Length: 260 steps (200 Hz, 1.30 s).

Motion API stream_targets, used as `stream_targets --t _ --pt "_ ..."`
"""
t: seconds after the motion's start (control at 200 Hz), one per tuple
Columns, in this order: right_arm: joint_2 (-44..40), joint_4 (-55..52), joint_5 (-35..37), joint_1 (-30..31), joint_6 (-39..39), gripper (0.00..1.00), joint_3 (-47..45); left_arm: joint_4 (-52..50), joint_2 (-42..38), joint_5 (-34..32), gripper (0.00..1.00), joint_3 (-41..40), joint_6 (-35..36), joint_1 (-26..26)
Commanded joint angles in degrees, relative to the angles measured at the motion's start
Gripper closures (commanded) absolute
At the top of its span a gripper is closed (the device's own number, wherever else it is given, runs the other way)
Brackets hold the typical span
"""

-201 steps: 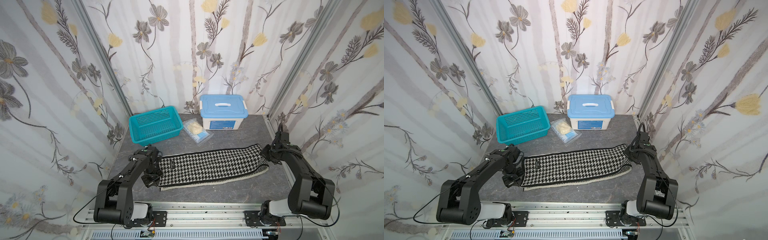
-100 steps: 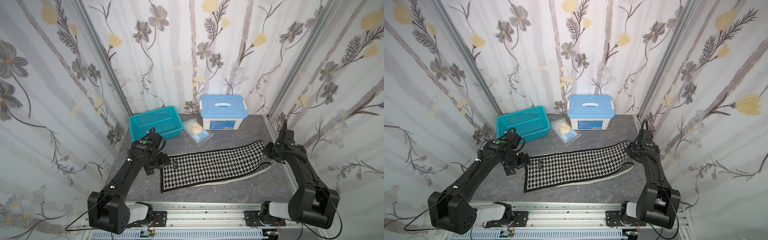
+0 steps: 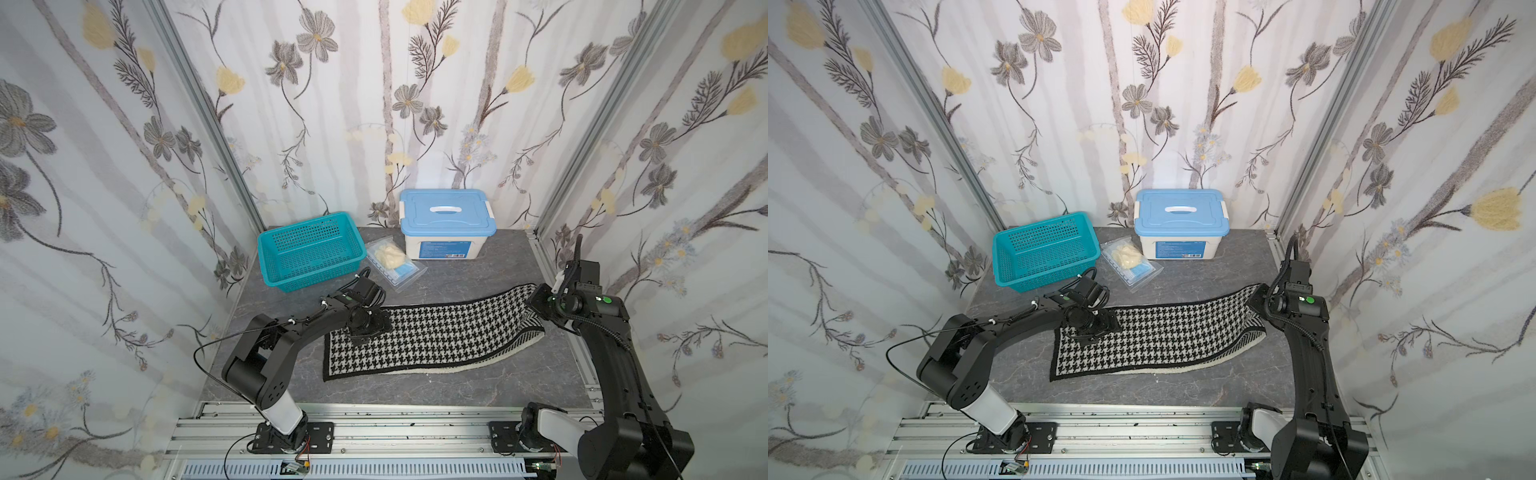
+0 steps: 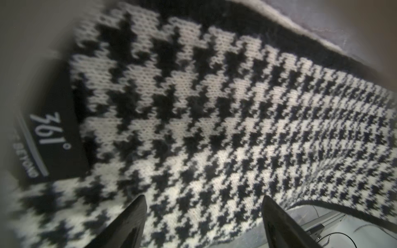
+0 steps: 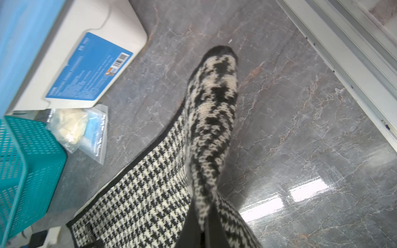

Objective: Roll up the scarf and place it into the basket
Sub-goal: Fold the scarf at the center of the board.

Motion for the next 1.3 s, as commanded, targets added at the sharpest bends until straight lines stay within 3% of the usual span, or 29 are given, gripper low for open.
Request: stream_targets --t 0.0,0.23,0.545,0.769,0.869,1.089,1.294 --pt "-1.86 -2.05 -2.64 0.39 -2.45 1.00 2.08 5.21 2.48 1.56 0.16 -1.89 -0.47 -0.32" --pt "-4.58 -5.98 -7.43 0.47 -4.72 1.00 6.97 7.69 7.49 3.62 0.16 -2.83 0.98 -1.20" --pt "-1.37 -4.12 -10.53 2.18 -3.72 1.00 10.13 7.18 12.40 5.80 0.16 4.57 0.24 -4.17" --pt "3.33 -0.01 -11.52 7.59 -1.82 1.00 12.86 6.01 11.33 6.18 0.16 5.87 -0.25 -4.39" --pt "5.46 0.97 -9.74 12.02 0.32 1.00 15.98 5.32 8.80 7.25 0.11 7.23 -0.18 -3.86" --pt "10.24 1.41 -3.65 19.95 4.31 1.00 21.00 -0.05 1.10 9.58 0.08 9.24 3.66 2.80" --pt "14.95 -1.32 1.15 24.86 5.62 1.00 26.73 -4.52 -6.44 10.28 0.09 3.62 9.27 10.68"
